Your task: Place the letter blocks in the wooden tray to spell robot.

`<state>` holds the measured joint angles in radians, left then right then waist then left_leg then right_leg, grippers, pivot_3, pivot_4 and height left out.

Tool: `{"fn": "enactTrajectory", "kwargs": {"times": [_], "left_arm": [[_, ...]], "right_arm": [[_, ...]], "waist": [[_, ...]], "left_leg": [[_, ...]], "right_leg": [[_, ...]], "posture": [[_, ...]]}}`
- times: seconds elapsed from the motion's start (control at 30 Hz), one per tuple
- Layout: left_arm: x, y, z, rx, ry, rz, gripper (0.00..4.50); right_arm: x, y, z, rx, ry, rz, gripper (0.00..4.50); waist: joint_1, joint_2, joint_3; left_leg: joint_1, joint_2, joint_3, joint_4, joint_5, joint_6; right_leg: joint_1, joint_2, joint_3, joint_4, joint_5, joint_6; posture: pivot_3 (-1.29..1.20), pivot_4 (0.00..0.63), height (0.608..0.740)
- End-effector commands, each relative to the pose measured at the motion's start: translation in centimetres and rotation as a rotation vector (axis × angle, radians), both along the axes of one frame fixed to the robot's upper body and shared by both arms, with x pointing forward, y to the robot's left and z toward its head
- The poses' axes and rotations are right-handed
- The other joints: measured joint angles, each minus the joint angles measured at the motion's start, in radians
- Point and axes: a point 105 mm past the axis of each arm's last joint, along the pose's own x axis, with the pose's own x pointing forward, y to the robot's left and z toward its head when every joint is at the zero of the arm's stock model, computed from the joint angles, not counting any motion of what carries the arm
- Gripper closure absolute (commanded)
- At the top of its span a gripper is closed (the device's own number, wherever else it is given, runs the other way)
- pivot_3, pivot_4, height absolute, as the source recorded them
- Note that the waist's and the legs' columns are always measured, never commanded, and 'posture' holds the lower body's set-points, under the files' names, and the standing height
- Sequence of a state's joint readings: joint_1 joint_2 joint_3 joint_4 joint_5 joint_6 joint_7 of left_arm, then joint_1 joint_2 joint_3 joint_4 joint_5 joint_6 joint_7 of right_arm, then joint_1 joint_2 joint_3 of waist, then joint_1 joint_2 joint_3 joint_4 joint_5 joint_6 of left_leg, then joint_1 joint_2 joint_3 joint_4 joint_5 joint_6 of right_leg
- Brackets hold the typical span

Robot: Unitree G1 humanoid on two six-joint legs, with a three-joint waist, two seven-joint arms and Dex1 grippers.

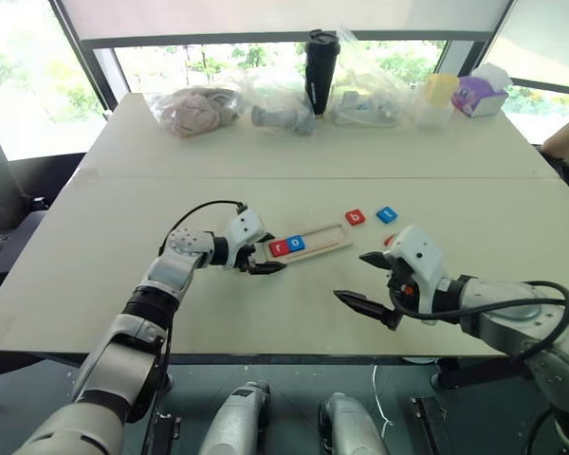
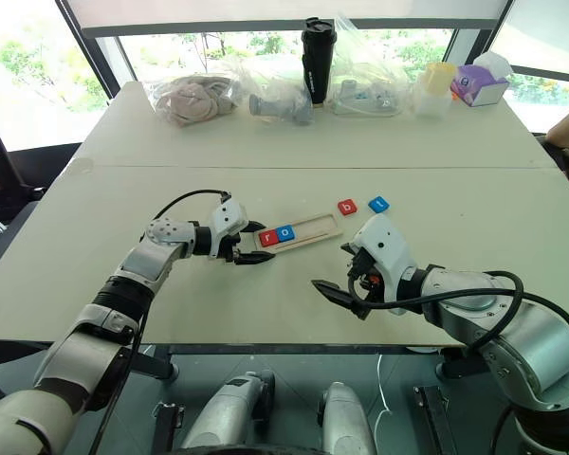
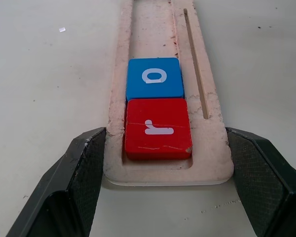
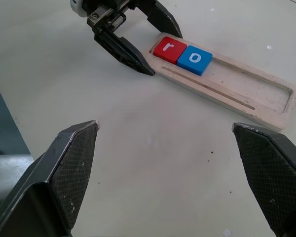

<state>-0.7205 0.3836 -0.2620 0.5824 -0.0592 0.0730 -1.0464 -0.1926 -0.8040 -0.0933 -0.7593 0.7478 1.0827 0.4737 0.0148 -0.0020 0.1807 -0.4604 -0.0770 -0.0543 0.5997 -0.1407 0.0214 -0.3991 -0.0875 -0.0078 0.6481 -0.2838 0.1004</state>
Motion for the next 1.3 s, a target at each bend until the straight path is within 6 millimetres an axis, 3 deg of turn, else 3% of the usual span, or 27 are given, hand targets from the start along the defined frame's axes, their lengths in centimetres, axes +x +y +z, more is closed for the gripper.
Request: {"fn": "enactTrajectory", "kwargs": {"times": [0.03,0.33,0.63,0.73,0.97,1.1,1.2,1.3], "left_arm": [[-0.6,0.4,-0.6,0.071,-0.010,-0.054,1.16],[-4.6,3.4,0.4,0.224,-0.065,-0.313,1.16],[-5.9,4.8,-0.4,0.234,-0.009,-0.281,1.16],[-6.0,4.8,-0.6,0.220,0.017,-0.261,0.02],[-6.2,5.6,0.1,0.220,0.049,-0.207,0.02],[-7.3,6.9,3.1,0.119,0.095,-0.146,0.02],[-7.7,8.1,6.1,-0.004,0.134,-0.067,0.02],[-6.7,9.8,10.3,-0.184,0.080,0.091,0.02]], "right_arm": [[0.2,-0.5,0.6,-0.001,-0.033,-0.007,0.00],[0.7,-2.2,-0.2,-0.004,-0.034,-0.049,0.00],[1.0,-2.3,-1.1,0.029,-0.030,-0.048,0.00],[1.1,-2.3,-1.2,0.034,-0.030,-0.048,0.00],[2.3,-2.8,-0.7,0.058,-0.068,-0.085,0.00],[5.4,-3.2,1.1,0.077,-0.158,-0.168,0.00],[8.8,-3.4,0.4,0.070,-0.125,-0.294,0.00],[12.7,-2.4,-0.3,0.148,-0.030,-0.422,0.00]], "waist": [[-0.002,0.000,0.000],[-0.007,0.000,0.000],[-0.003,0.000,0.000],[-0.003,0.000,0.000],[-0.006,0.000,0.000],[-0.029,0.001,0.000],[-0.033,0.001,0.000],[-0.036,0.001,0.000]], "left_leg": [[0.000,0.000,0.000,0.000,0.000,0.000],[-0.001,0.000,0.000,-0.004,0.000,0.001],[-0.001,0.000,0.000,-0.003,0.000,0.000],[-0.001,0.000,0.000,-0.003,0.000,0.001],[-0.001,0.000,0.000,-0.003,0.000,0.001],[-0.001,0.000,0.001,-0.004,0.000,0.001],[-0.001,0.000,0.000,-0.004,0.000,0.001],[0.000,0.001,0.000,-0.004,0.000,0.001]], "right_leg": [[0.000,0.000,0.000,0.000,0.000,0.000],[-0.004,0.000,0.001,0.000,0.000,0.000],[-0.003,0.000,0.001,-0.001,0.000,-0.001],[-0.003,0.000,0.001,-0.001,0.000,0.000],[-0.003,0.000,0.001,-0.001,0.000,0.000],[-0.005,0.000,0.001,0.001,0.000,-0.001],[-0.006,0.000,0.001,0.002,0.000,-0.001],[-0.008,0.001,0.001,0.002,0.000,-0.001]], "posture": [[0.00,0.150,0.740],[0.00,0.150,0.740],[0.00,0.150,0.740],[0.00,0.150,0.740],[0.00,0.150,0.740],[0.00,0.150,0.740],[0.00,0.150,0.740],[0.00,0.150,0.740]]}}
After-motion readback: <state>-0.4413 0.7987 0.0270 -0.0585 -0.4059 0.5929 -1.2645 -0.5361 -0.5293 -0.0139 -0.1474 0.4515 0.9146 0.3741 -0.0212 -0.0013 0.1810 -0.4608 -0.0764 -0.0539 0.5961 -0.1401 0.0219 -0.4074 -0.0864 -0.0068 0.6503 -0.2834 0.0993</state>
